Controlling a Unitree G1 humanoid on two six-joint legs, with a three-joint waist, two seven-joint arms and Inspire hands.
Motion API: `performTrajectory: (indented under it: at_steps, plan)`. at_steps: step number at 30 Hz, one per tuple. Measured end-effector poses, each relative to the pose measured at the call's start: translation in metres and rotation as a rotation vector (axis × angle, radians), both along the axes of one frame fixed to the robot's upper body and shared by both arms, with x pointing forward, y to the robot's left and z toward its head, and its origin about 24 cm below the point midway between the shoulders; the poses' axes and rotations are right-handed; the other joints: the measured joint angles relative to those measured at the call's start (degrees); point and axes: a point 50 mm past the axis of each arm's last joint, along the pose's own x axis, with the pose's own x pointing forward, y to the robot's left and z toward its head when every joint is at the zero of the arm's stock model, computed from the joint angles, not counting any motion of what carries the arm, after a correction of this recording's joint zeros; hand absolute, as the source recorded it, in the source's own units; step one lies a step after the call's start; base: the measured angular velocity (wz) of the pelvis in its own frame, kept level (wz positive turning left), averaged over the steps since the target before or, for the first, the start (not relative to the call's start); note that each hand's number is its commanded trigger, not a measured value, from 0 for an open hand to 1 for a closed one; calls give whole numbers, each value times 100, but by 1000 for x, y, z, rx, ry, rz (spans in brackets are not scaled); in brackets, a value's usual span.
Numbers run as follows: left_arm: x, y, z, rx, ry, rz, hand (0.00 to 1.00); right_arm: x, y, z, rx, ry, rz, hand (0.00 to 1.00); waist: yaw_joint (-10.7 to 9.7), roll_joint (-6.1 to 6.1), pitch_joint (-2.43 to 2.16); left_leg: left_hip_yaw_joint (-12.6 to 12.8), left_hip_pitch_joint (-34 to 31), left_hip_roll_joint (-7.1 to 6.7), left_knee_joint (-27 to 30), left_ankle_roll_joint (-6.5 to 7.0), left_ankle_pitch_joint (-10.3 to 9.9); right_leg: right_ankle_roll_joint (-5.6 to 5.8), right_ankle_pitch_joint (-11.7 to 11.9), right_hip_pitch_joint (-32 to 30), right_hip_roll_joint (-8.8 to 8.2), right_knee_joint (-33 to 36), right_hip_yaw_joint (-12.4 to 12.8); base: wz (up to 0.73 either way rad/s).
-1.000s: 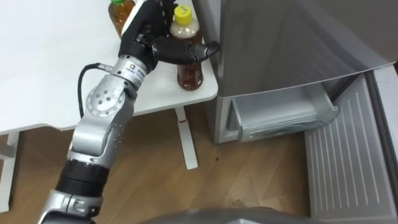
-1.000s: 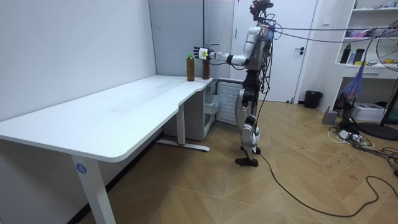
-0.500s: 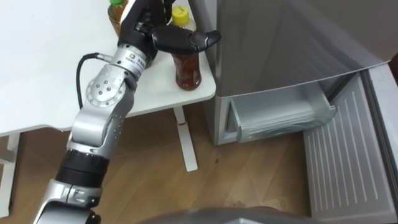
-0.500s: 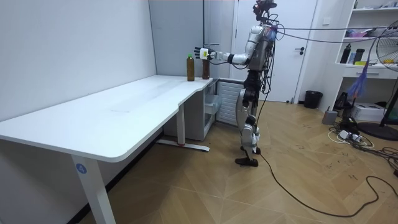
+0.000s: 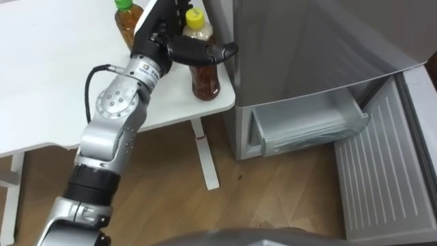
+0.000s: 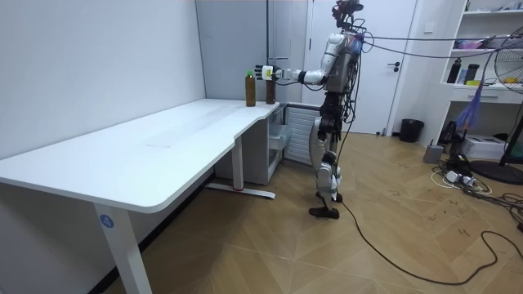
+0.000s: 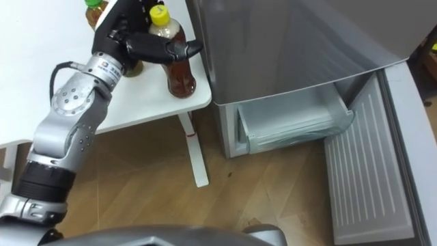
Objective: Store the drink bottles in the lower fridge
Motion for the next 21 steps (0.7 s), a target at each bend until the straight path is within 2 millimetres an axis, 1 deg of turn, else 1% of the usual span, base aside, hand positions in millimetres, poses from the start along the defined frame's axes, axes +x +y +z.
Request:
performTrajectory:
  at_steps: [1, 2, 4, 7, 8, 9, 10, 11, 14, 16, 21]
  plan:
    - [0, 0, -2, 1, 8, -3, 0, 0, 1, 0, 2, 3, -1, 0, -2, -12, -10, 0, -22, 0, 13, 0, 0, 0, 0, -6, -2, -1, -18, 4]
    - [0, 0, -2, 1, 10, -4, 0, -1, 1, 0, 3, 4, -2, 0, -11, 2, -25, 0, -31, 0, 29, 0, 0, 0, 0, -14, -3, -3, -19, 4]
    - [0, 0, -2, 2, 10, -4, 0, -2, 3, -1, 6, 10, -4, 0, -13, -24, -38, 0, -45, 1, 50, 0, 0, -1, 1, -38, -5, -4, -20, 0]
    - [0, 1, -5, 4, 23, 2, 0, -2, 3, -1, 3, 8, -4, 0, -13, -24, -43, 0, -46, 9, 51, 0, 0, -1, 1, -25, -8, -1, -29, 0]
    - [0, 1, -6, 5, 27, 4, 20, -2, 3, -1, 2, 8, -4, 0, -15, -20, -46, 0, -46, 9, 52, 0, 0, -1, 1, -23, -7, -1, -29, 0]
    - [0, 2, -7, 5, 32, 8, 55, -2, 3, -1, 1, 6, -3, 0, -20, -15, -47, 0, -48, 12, 52, 0, 0, -2, 1, -20, -6, 0, -33, 0]
    - [0, 2, -8, 6, 35, 10, 84, -2, 3, -1, 0, 6, -3, 0, -23, -4, -47, 0, -48, 16, 54, 0, 0, -4, 3, -18, -3, 0, -38, 0]
    - [0, 2, -8, 6, 35, 11, 100, -2, 3, -1, -1, 5, -3, 0, -23, 6, -45, 0, -47, 16, 55, 0, 0, -5, 3, -19, -3, 0, -38, 0]
    - [0, 3, -12, 8, 51, 15, 100, 0, 3, -1, -2, 1, -2, 0, -35, 59, -36, 0, -49, 20, 56, 0, 0, -6, 4, -38, -3, 21, -37, 0]
    - [0, 4, -15, 9, 68, 16, 100, 3, 3, -1, -1, -6, 0, 0, -47, 99, -13, 2, -54, 25, 52, 0, 0, -5, 3, -65, -4, 81, -45, 0]
    - [0, 4, -18, 9, 80, 15, 100, 4, 3, -1, 0, -8, 0, 0, -47, 103, -9, 9, -63, 26, 46, 0, 0, -5, 3, -104, -4, 86, -43, 0]
